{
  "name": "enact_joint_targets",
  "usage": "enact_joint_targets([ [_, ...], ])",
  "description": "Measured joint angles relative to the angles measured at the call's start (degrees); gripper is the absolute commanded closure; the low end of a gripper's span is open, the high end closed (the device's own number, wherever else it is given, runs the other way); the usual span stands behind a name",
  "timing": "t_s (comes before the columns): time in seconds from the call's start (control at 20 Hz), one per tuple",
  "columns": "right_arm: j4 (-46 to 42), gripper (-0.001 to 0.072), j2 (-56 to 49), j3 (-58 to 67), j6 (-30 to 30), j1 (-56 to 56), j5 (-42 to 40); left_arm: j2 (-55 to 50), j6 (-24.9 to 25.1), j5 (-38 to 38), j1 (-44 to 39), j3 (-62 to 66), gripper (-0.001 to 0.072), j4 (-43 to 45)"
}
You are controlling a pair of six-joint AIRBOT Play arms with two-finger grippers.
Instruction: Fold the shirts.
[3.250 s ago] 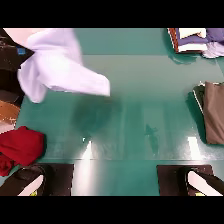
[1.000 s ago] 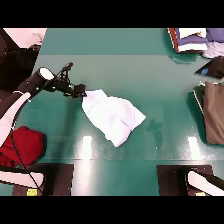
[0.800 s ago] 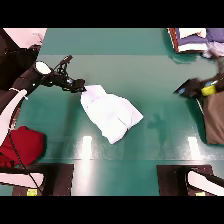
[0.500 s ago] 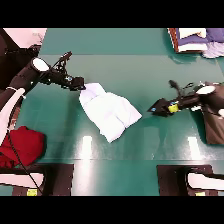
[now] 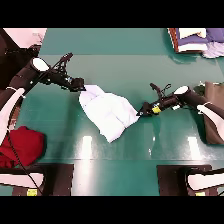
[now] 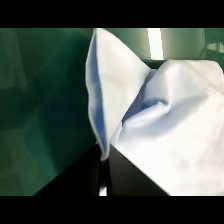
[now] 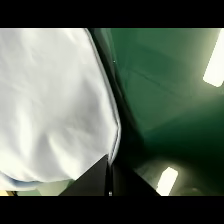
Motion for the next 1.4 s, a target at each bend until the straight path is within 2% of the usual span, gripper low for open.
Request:
enact_joint_targets([
  [0.2, -6.3, 0.0697, 4.7, 7.8, 1.6, -1.3, 2.4, 6.8, 0.1, 2.2, 0.6, 0.3, 0.0683, 0.3],
  [0.4, -12.0, 0.0697, 13.3, 21.4, 3.9, -5.3, 4.6, 18.3, 0.3, 5.1, 1.0, 3.7, 0.0683, 0.7],
  [0.75, -15.4, 0.0696, 24.9, 43.7, 5.2, -8.6, 6.1, 33.9, 0.4, 6.4, 1.0, 15.5, 0.0683, -0.8],
  [1.1, -15.9, 0.0697, 30.2, 58.2, 5.5, -8.9, 6.4, 38.1, 0.4, 5.7, 1.0, 32.8, 0.0682, -3.4],
  [1.3, -17.3, 0.0697, 34.0, 57.9, 6.1, -9.0, 4.3, 38.4, 1.3, 8.6, 1.0, 41.3, 0.0683, -4.0],
  [1.4, -18.5, 0.0697, 35.0, 56.4, 7.2, -8.9, 3.8, 38.2, 1.6, 9.1, 1.0, 42.0, 0.0683, -0.8],
])
